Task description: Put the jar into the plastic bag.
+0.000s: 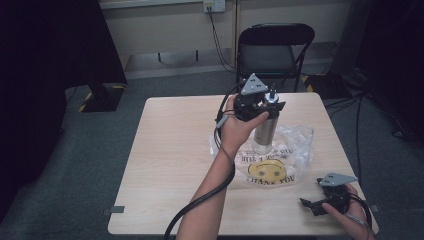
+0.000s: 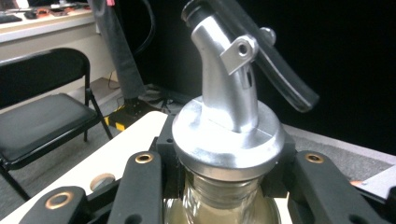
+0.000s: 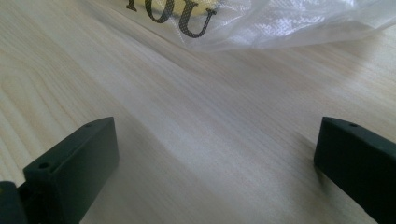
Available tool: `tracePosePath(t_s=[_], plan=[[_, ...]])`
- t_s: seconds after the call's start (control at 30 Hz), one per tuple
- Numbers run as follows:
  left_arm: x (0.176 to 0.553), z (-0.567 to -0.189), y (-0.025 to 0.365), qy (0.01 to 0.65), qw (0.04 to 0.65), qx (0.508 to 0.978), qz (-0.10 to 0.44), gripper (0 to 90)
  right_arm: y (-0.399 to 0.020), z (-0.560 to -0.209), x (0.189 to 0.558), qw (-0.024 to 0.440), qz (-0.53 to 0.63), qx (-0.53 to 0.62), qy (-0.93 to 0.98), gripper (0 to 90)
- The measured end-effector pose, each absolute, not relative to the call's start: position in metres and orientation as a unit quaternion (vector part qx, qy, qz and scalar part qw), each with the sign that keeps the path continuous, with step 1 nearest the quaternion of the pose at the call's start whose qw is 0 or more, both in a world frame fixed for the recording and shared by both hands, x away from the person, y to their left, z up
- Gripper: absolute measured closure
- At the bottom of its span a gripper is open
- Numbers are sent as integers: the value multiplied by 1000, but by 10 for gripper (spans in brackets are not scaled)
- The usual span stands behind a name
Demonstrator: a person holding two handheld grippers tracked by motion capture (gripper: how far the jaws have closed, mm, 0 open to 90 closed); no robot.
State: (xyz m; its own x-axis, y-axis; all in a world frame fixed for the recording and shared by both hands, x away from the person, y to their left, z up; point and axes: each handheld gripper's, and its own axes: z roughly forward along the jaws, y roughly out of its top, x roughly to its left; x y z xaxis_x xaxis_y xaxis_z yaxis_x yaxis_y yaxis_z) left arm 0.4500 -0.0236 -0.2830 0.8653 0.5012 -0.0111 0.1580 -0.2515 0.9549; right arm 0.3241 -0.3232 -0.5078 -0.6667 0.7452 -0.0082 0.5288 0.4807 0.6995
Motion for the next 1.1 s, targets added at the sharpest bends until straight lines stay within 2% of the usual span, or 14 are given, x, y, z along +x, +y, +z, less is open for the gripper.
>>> tracePosePath(t_s=[1.1], plan=[[474,-344,-42,252,534,789,170,601,-323,-508,324,158,342,378,846,0]])
